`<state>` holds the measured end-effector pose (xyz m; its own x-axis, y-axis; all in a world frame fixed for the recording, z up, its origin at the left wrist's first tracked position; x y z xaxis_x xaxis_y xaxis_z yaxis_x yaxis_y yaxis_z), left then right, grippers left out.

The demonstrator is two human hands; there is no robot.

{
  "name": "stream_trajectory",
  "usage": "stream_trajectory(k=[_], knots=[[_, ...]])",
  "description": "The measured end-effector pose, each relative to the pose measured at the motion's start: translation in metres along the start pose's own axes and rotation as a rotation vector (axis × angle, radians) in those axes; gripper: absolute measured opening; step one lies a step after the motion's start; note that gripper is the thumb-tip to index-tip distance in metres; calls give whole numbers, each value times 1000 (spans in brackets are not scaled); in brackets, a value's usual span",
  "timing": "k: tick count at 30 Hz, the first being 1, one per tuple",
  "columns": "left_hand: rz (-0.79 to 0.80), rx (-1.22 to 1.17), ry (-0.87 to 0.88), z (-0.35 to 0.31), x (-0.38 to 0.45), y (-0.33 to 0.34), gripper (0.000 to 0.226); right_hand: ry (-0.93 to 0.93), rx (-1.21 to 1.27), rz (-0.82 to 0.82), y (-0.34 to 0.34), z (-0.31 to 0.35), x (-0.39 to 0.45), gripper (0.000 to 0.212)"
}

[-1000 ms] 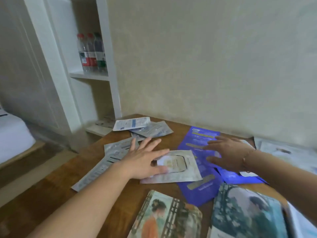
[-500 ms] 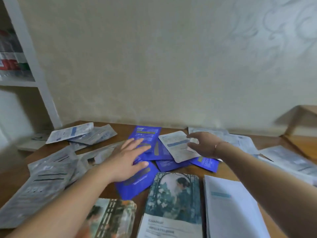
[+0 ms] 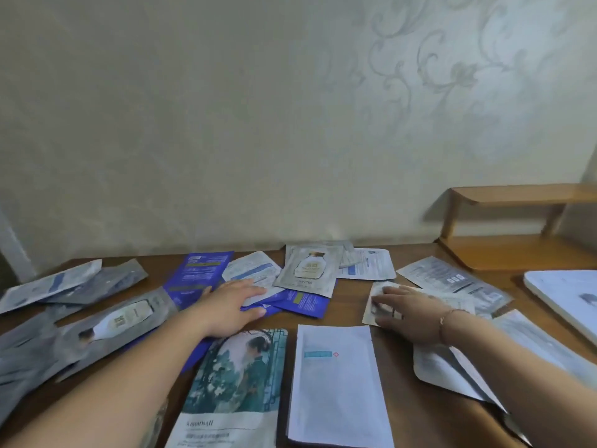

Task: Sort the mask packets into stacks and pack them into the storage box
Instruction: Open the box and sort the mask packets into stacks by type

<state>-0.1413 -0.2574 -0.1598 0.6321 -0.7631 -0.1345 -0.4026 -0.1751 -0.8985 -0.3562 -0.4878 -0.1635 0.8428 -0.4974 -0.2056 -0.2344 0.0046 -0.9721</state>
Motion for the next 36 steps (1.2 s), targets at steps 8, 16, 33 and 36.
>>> stream_trajectory(k=[8, 16, 33, 36], knots=[[60, -19, 233, -139, 27, 38, 59, 179, 27, 40, 26, -45, -66, 69], [347, -8, 425, -232, 12, 93, 80, 333, 211, 46, 38, -63, -142, 102], [446, 252, 589, -287, -17, 150, 80, 327, 104, -243, 71, -55, -232, 102], [384, 292, 530, -280, -7, 144, 78, 318, 51, -235, 77, -56, -246, 104]])
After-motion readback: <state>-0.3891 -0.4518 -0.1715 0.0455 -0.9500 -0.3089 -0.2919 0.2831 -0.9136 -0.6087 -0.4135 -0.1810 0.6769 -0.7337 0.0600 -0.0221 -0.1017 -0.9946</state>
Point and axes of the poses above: each hand's wrist, its own x-axis towards the middle knuckle, its own y-axis out of the palm, z = x × y, the point moved 8 cm from there along x, towards the middle knuckle, and after that the axes turned 15 degrees about -x, right-handed, at the moved point
